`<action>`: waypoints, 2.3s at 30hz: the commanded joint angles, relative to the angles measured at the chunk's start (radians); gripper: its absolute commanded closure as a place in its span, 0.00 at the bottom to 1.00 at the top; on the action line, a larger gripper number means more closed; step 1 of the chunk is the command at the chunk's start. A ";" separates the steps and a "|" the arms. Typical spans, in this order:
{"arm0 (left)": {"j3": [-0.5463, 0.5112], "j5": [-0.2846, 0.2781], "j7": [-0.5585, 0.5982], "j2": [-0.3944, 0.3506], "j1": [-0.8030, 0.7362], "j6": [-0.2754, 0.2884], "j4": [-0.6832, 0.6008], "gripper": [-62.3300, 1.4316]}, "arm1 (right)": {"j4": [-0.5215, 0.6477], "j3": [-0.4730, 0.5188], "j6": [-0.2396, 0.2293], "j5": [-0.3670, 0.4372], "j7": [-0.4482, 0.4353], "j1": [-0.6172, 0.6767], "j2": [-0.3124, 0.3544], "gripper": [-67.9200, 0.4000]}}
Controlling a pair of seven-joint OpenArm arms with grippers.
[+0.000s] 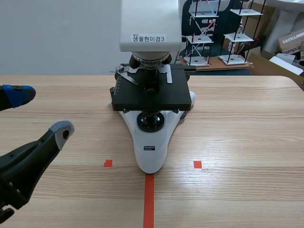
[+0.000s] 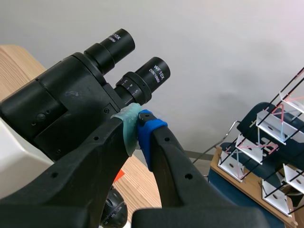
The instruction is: Point at the eyepiece
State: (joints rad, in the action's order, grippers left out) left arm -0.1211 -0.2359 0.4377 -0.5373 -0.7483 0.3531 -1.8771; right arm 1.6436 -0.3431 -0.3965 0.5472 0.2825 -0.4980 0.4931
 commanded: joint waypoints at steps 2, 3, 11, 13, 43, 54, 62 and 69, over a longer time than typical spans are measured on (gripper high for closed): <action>-0.003 -0.008 0.014 0.005 -0.002 0.002 -0.003 0.18 | 0.018 0.002 0.019 0.007 -0.014 -0.020 0.011 0.99; -0.003 -0.008 0.014 0.005 -0.002 0.002 -0.003 0.18 | 0.018 0.002 0.023 0.006 -0.014 -0.019 0.011 0.99; -0.003 -0.008 0.014 0.005 -0.002 0.002 -0.003 0.18 | 0.018 0.002 0.082 -0.008 -0.018 -0.019 0.011 0.99; -0.003 -0.008 0.014 0.005 -0.002 0.002 -0.003 0.18 | 0.018 0.002 0.082 -0.008 -0.018 -0.019 0.011 0.99; -0.003 -0.008 0.014 0.005 -0.002 0.002 -0.003 0.18 | 0.018 0.002 0.082 -0.008 -0.018 -0.017 0.011 0.99; -0.003 -0.008 0.014 0.005 -0.002 0.002 -0.003 0.18 | 0.018 0.002 0.082 -0.008 -0.018 -0.017 0.011 0.99; -0.003 -0.008 0.014 0.005 -0.002 0.002 -0.003 0.18 | 0.018 0.002 0.082 -0.008 -0.018 -0.017 0.011 0.99; -0.003 -0.008 0.014 0.005 -0.002 0.002 -0.003 0.18 | 0.018 0.002 0.082 -0.008 -0.018 -0.017 0.011 0.99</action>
State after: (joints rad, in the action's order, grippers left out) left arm -0.1211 -0.2359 0.4377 -0.5373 -0.7483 0.3531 -1.8763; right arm 1.6436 -0.3428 -0.3180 0.5316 0.2787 -0.4976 0.4934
